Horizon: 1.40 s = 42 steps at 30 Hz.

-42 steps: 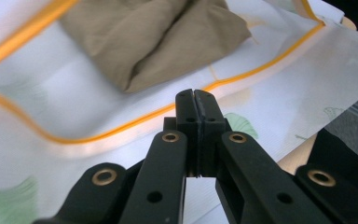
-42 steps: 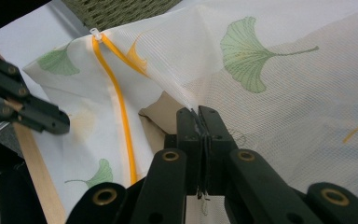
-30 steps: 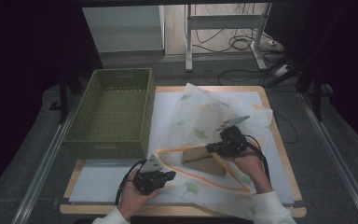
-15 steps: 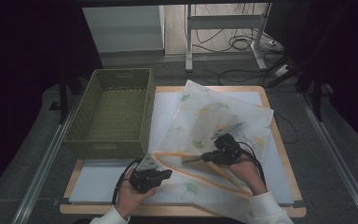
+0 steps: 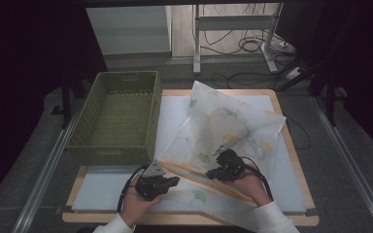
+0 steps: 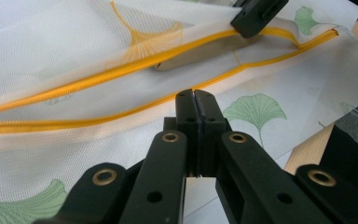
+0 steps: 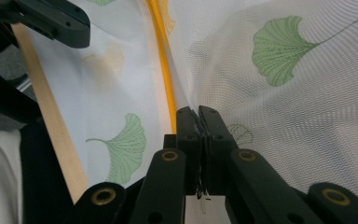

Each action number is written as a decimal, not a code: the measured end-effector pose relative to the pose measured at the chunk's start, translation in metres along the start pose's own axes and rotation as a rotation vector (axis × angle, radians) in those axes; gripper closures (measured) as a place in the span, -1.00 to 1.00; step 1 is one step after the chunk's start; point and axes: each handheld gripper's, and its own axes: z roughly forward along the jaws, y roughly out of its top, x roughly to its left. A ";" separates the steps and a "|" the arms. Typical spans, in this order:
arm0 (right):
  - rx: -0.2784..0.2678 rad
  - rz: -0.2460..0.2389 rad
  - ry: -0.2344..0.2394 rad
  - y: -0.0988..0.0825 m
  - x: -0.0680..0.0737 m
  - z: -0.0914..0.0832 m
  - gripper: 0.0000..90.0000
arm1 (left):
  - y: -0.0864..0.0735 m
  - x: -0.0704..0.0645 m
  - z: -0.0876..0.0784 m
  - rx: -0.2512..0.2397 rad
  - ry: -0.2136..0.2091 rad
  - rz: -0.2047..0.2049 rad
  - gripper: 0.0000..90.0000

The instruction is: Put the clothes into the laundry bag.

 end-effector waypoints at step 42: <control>-0.230 -0.049 -0.099 0.002 0.005 -0.036 -0.23 | -0.001 0.008 0.001 0.015 0.045 -0.021 1.00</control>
